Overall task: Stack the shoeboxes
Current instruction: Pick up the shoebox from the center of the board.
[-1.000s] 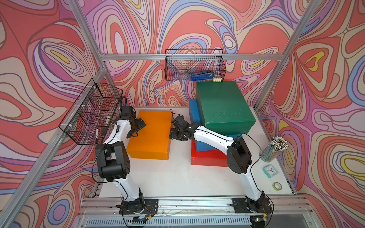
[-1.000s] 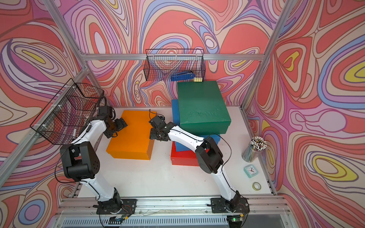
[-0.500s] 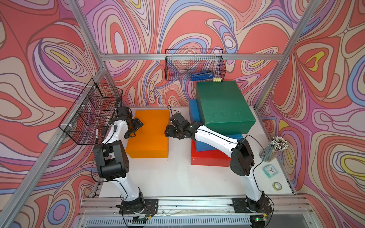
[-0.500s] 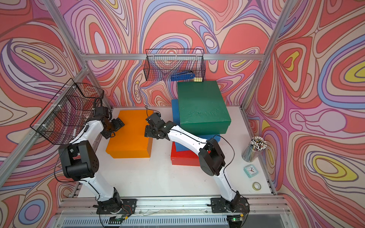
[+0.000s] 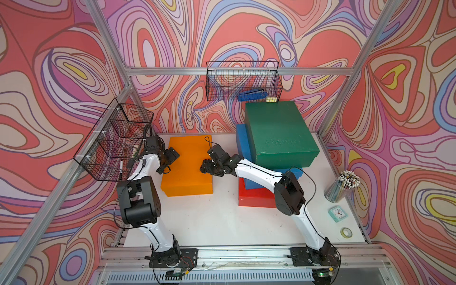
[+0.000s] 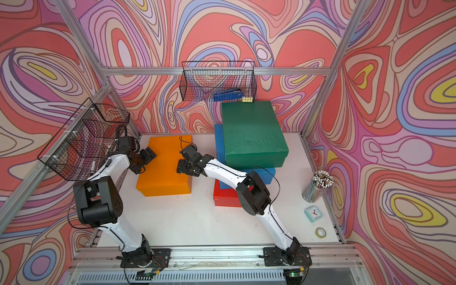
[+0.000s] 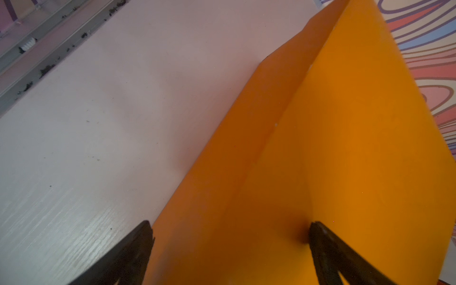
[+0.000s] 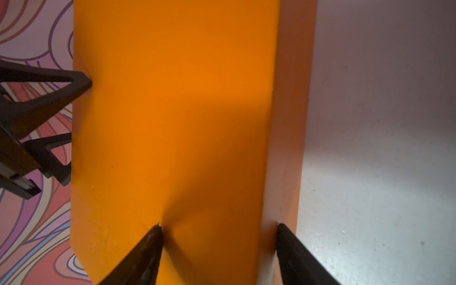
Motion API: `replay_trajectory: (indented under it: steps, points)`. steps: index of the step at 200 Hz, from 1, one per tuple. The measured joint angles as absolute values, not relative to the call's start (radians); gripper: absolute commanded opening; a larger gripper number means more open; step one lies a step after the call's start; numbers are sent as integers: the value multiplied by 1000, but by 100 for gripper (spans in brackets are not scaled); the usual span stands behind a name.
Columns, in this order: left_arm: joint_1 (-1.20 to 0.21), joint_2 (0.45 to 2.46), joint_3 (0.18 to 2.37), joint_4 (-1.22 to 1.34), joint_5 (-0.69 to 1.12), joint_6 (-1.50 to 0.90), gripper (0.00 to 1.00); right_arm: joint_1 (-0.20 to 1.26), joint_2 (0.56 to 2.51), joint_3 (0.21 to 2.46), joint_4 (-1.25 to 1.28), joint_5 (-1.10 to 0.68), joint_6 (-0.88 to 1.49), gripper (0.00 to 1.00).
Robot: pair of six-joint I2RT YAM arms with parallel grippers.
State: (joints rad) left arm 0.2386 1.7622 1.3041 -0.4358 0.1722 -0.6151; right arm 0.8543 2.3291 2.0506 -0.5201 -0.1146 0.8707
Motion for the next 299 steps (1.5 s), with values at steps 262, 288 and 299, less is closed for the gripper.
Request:
replay_trajectory:
  steps: [262,288,299]
  points:
    - [193,1314,1105,-579,75,-661,93,923,2148,1903,-490,-83,838,59]
    - [189,1271,1090,-589,76,-667,93,944,2096,1872,-501,-41,834,59]
    - [189,1257,1084,-598,81,-670,93,952,2078,1864,-512,-25,830,59]
